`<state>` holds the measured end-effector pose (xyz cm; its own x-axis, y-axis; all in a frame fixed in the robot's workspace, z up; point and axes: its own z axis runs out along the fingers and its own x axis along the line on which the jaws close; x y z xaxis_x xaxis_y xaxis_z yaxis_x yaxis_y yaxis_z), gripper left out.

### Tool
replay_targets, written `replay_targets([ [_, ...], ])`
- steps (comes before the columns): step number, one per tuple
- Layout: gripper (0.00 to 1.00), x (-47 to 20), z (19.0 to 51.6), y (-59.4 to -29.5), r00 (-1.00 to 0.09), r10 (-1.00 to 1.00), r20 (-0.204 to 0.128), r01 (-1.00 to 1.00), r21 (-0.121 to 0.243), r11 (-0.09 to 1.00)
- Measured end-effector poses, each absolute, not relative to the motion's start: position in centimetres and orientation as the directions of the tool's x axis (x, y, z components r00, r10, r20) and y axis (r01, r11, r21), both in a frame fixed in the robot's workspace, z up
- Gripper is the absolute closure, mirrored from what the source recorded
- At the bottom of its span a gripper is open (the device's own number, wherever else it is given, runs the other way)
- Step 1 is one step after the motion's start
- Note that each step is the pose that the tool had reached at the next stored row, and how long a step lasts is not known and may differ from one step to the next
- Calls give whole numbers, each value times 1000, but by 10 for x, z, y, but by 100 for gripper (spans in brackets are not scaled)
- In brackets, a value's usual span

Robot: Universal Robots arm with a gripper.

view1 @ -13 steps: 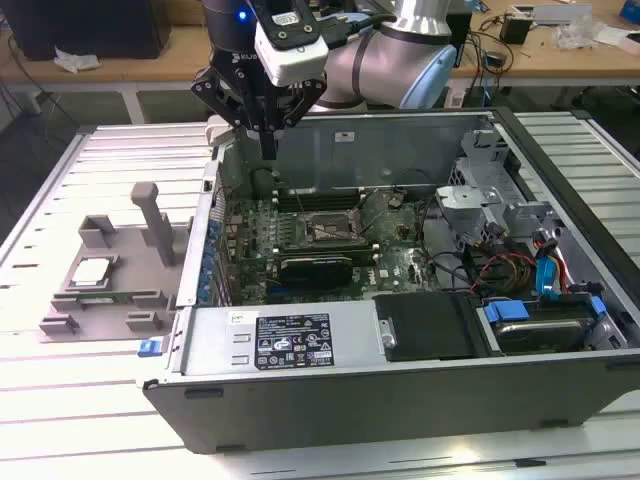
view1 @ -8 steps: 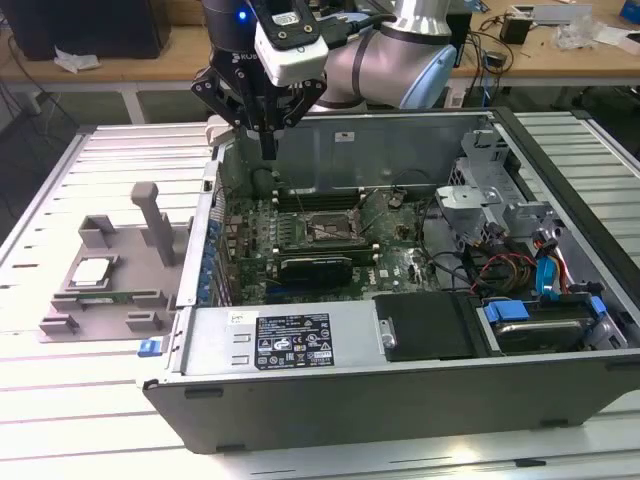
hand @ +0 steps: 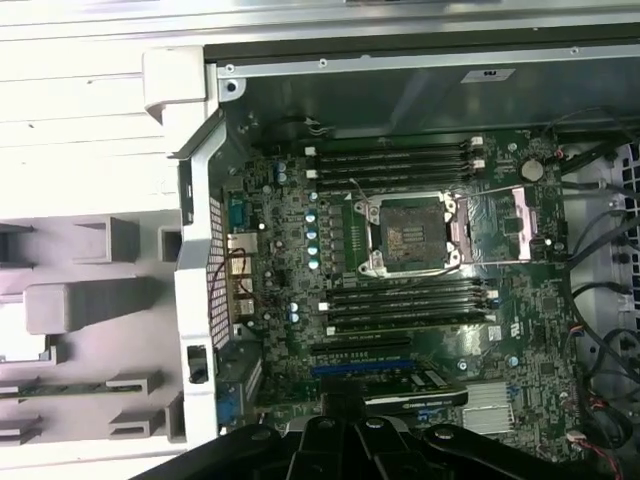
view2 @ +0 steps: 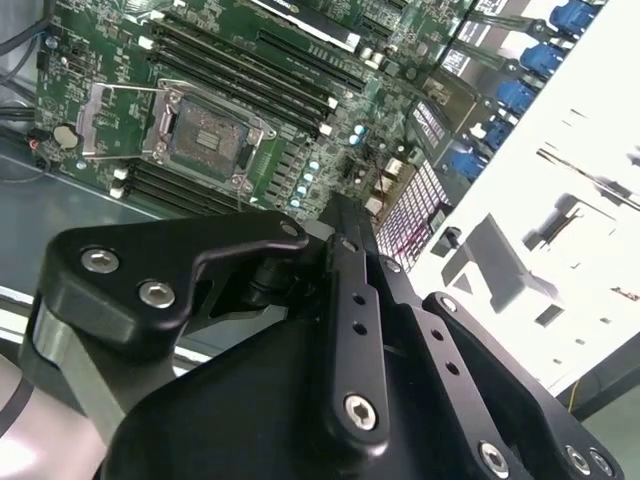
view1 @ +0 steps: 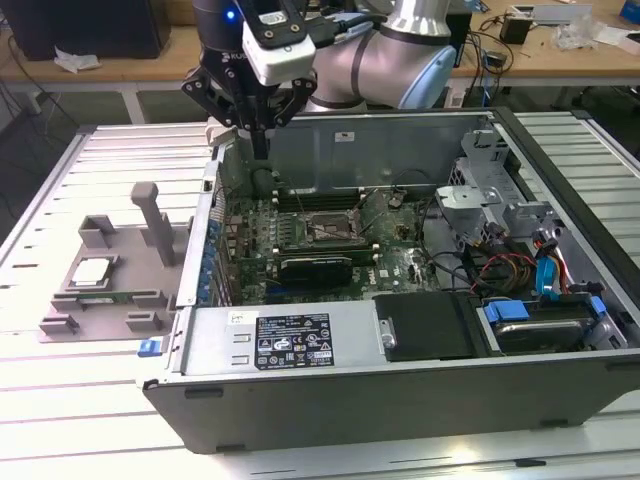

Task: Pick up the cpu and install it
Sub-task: 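Reach for the cpu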

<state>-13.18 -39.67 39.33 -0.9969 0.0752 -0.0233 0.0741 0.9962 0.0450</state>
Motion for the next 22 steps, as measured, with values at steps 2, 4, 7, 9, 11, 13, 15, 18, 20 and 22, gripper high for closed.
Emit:
replay_targets([
  [2,89,-136,393,-395,-997,75,-23,74,45,996],
  [4,89,-137,393,-393,-997,75,-23,74,45,996],
  [7,89,-141,393,-389,-997,75,-23,74,45,996],
  [9,89,-144,393,-387,-997,75,-23,74,45,996],
  [11,89,-148,393,-385,-997,75,-23,74,45,996],
  [13,89,-152,393,-384,-997,75,-23,74,45,996],
  [15,89,-155,393,-383,-997,75,-23,74,45,996],
  [18,89,-164,391,-382,-997,75,-23,74,45,996],
  [20,89,-174,389,-382,-997,75,-23,74,45,996],
  [22,89,-181,387,-382,-997,75,-23,74,45,996],
])
